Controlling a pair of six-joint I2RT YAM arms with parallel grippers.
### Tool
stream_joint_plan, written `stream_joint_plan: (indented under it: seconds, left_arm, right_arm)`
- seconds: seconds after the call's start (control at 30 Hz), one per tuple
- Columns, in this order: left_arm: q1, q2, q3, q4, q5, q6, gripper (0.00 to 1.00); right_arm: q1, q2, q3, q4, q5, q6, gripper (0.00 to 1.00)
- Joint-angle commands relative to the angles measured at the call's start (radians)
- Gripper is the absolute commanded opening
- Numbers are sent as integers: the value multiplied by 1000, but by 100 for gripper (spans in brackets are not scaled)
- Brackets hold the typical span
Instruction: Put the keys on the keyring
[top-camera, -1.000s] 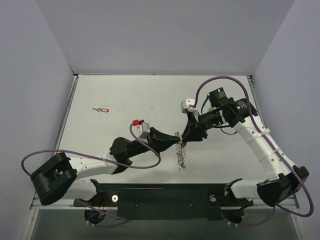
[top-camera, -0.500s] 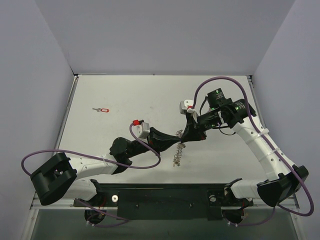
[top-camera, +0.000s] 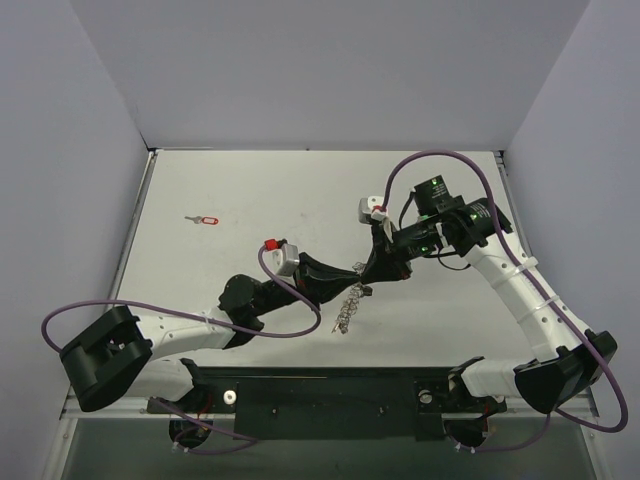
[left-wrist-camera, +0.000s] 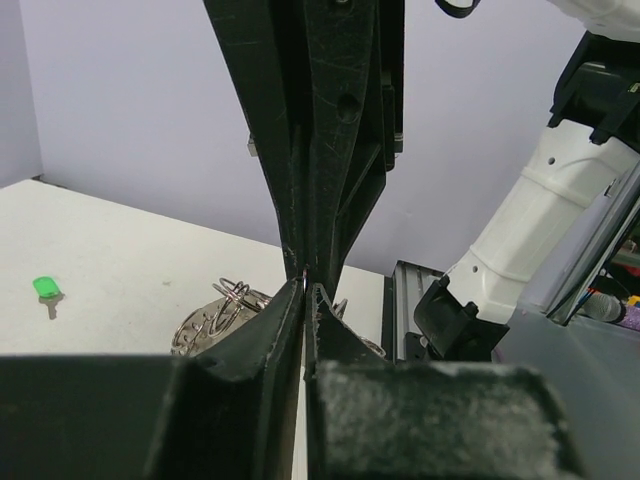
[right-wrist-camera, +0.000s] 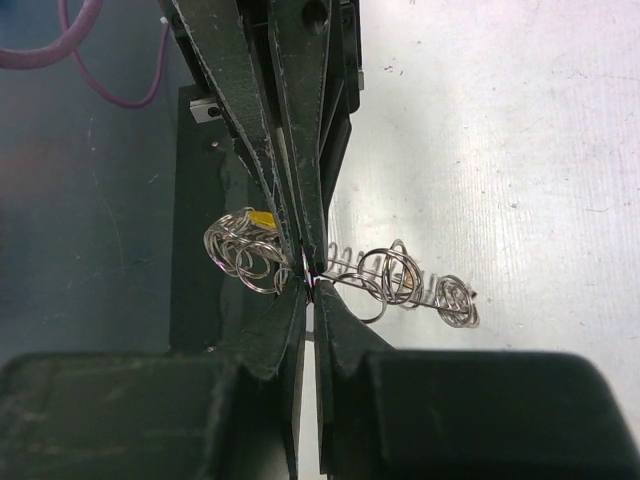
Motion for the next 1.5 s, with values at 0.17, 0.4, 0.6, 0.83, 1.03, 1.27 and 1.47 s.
stream_joint_plan:
  seconds: [0.17,0.4,0.6,0.83,1.03,1.27,1.47]
  left_arm:
    - [-5,-177,22,-54,-8,62,36]
    - [-4,-317,95,-520,18,198,45]
    - [-5,-302,236,-889,92,358,60]
    - [-11,-230,268,-816,129,349,53]
    - [-34,-144,285,-719,138,293,43]
    - [-71,-82,253,-558,92,224,43]
    - [-73,-47,229,-478,77,168,40]
  right_arm:
    - [14,-10,5,-33,46,47,0]
    - [54,24,83,-237,162,-140,0]
    - [98,108,209,-504,256,-299,0]
    - [141,122,212,-507,340,-299,0]
    - [141,129,214,-503,360,-286,0]
    - [141,131,211,-492,367,-275,0]
    - [140,128,205,-484,360,-269,0]
